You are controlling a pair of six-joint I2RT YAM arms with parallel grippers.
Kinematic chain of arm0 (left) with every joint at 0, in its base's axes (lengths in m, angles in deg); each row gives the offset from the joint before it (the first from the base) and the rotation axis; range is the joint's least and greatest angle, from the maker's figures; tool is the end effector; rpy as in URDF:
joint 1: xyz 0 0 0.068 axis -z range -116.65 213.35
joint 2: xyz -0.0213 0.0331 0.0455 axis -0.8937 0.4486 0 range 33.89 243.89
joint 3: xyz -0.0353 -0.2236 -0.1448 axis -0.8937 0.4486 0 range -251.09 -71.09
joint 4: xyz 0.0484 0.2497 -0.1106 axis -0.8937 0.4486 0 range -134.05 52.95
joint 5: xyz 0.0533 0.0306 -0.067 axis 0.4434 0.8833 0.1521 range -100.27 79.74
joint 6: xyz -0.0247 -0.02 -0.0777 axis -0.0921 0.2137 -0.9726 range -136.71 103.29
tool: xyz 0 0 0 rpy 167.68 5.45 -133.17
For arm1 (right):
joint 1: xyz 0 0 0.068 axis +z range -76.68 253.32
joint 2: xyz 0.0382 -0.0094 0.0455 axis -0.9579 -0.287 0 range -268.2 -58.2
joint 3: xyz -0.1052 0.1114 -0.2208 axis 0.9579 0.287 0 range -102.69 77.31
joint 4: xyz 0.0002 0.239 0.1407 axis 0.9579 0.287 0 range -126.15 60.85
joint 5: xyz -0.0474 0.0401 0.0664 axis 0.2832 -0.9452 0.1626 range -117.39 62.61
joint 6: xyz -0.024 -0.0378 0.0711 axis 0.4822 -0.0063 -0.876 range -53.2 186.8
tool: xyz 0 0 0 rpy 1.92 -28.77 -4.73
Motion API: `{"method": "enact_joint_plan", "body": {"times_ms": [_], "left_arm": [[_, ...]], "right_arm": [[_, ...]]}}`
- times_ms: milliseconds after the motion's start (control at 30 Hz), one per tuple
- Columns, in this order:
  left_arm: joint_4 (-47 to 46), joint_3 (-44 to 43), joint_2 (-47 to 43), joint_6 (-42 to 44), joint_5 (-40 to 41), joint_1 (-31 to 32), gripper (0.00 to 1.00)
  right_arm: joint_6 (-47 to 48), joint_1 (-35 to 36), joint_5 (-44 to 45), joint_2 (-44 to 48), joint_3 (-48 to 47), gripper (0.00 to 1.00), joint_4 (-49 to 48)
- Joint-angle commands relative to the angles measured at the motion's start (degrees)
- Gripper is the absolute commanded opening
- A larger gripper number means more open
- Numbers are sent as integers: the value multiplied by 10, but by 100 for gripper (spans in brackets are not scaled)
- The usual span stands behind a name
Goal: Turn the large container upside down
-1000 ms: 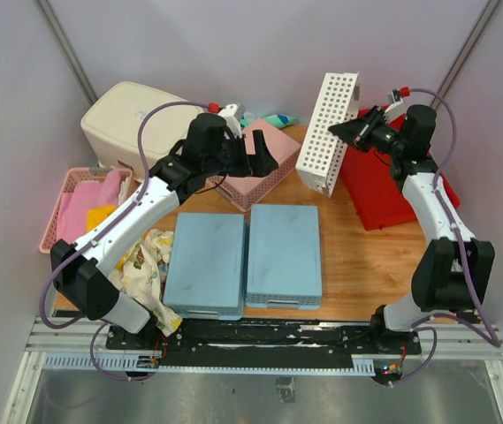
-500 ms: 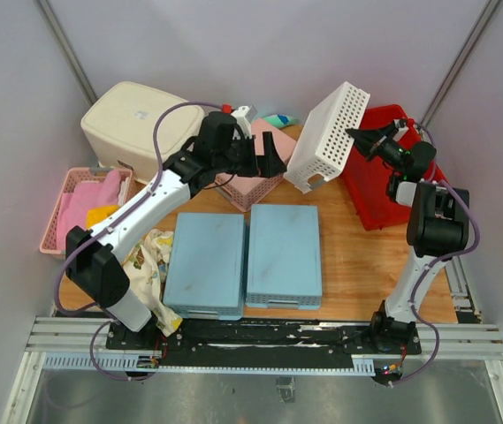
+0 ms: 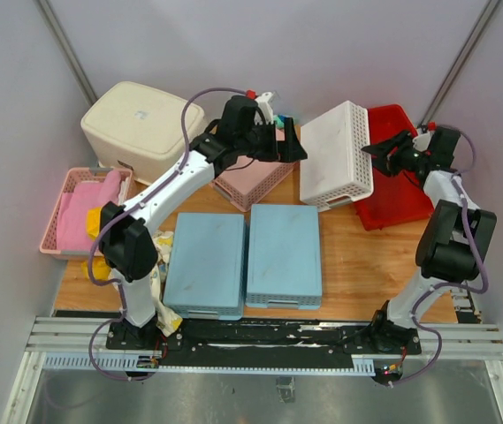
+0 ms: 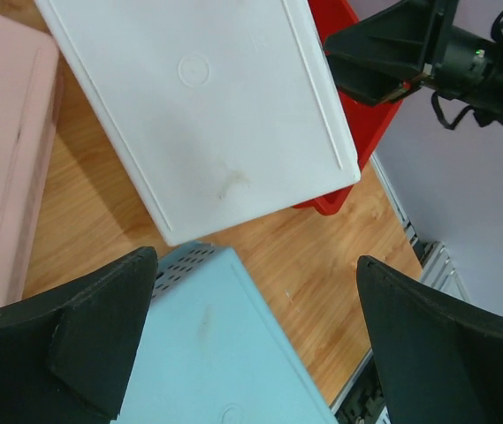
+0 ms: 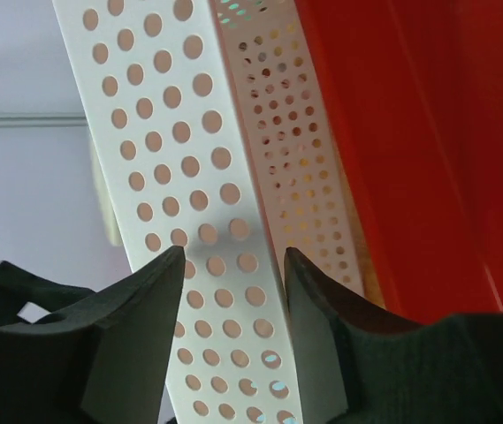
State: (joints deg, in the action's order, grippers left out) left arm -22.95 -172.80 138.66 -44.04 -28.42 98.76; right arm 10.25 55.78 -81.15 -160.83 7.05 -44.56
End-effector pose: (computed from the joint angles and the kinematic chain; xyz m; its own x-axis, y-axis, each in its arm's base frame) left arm 0.3798 -0.2982 0.3517 -0.6555 -0.0691 -0.7520 0.5419 0.6505 -0.5321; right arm 0.4350 -0.0752 0.2298 -0.6511 0.7231 -0.2304 0.0339 0.3310 0.9430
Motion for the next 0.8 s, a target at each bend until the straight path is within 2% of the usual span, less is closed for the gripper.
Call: {"method": "enact_joint_plan", "body": {"times_ms": [0,33,167,333,533,767], "left_arm": [[-6,-64,47,3,-23,21,99],[-2,-78,59,4,-22,25,99],[2,-114,92,4,-26,36,99],[3,-131,117,3,-32,41,99],[-3,-132,130,3,-30,49,99],[0,-173,164,2,-9,64,99]], "right_arm": [[264,4,96,47,-59,53,303],[284,6,118,52,-67,58,325],[366,33,240,73,-94,66,412],[426,75,351,92,-121,69,473],[410,78,409,160,-91,71,454],[357,77,548,295,47,72,389]]}}
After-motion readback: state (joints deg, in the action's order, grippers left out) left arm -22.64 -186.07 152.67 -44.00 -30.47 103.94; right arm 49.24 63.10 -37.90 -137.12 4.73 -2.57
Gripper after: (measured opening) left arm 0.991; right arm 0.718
